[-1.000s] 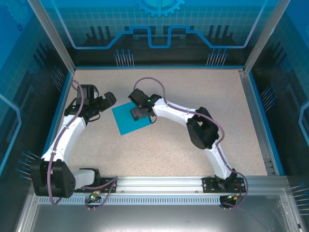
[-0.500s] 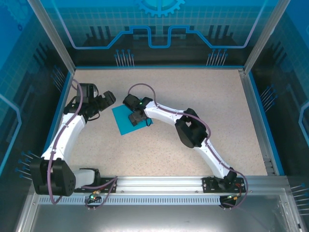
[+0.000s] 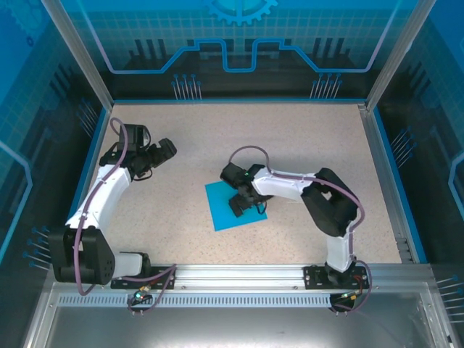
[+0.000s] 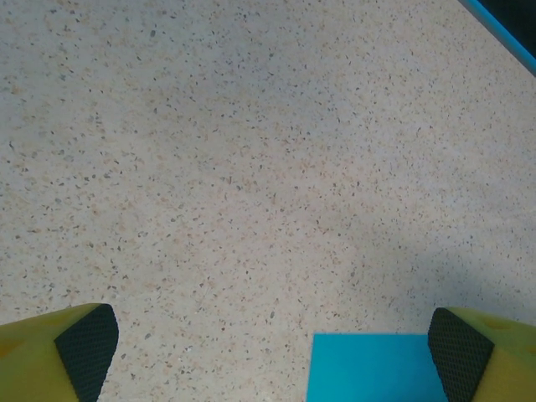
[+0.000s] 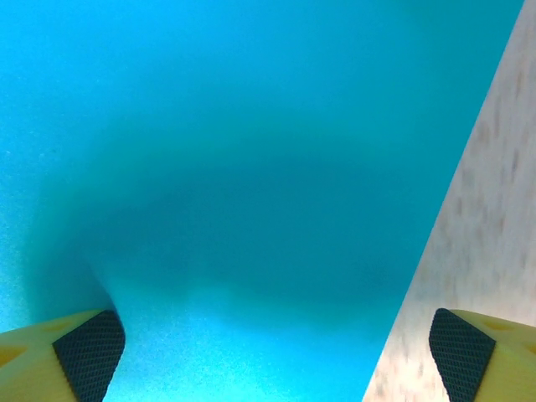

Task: Fold a paper plane with a square sheet of paper (pick it up from the middle)

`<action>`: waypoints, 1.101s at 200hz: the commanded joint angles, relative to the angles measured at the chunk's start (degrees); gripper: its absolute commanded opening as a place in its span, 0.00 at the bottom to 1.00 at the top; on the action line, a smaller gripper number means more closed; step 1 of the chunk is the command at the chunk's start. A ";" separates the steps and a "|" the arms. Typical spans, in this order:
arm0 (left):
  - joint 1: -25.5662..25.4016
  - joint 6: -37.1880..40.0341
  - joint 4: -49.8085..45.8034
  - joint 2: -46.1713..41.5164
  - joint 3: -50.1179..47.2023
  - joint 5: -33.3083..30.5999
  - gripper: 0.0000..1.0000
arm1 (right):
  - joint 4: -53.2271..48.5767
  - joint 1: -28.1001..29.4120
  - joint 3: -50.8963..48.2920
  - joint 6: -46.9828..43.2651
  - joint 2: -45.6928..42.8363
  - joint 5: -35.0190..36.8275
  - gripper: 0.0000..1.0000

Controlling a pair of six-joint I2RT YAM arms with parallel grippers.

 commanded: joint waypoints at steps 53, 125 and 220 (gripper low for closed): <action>-0.28 -5.89 8.94 -2.59 -10.37 6.99 0.98 | -12.82 0.01 6.63 9.90 -5.76 -2.52 1.00; -2.38 -4.89 14.79 -12.32 -24.42 9.78 0.99 | -9.34 0.01 12.02 14.02 3.55 -9.28 0.99; -2.49 -4.46 14.22 -13.07 -24.85 9.67 0.99 | -8.19 -0.51 12.99 16.47 9.95 -9.95 1.00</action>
